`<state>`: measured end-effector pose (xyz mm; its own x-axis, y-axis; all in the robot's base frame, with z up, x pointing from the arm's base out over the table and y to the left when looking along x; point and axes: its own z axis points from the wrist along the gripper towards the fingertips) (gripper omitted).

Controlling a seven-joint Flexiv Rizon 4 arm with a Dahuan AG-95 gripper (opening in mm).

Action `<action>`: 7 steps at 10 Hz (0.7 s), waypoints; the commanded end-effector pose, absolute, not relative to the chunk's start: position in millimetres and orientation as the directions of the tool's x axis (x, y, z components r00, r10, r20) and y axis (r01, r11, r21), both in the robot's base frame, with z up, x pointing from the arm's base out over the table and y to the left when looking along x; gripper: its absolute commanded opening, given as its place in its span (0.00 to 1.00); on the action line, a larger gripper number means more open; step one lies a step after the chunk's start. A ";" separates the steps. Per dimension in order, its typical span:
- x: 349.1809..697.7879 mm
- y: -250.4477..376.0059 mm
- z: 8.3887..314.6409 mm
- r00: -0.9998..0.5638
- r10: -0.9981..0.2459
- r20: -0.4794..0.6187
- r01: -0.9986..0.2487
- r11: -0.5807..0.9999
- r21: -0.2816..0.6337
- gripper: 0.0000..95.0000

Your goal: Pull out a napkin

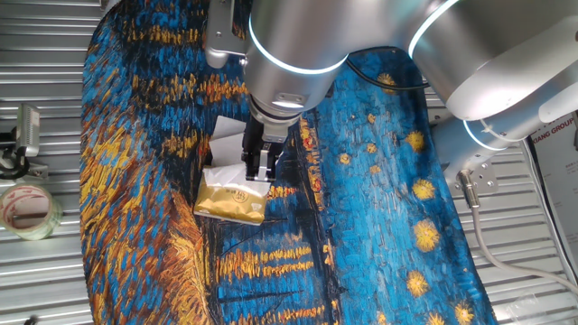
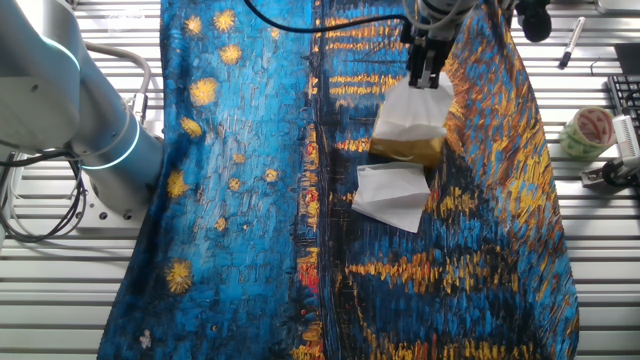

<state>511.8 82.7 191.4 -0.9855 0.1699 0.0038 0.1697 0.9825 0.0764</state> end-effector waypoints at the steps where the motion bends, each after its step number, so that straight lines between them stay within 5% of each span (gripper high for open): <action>1: 511.3 83.5 193.2 -0.985 0.171 0.007 0.171 0.982 0.078 0.00; 7: 508.0 86.6 200.3 -0.984 0.176 0.008 0.176 0.981 0.085 0.00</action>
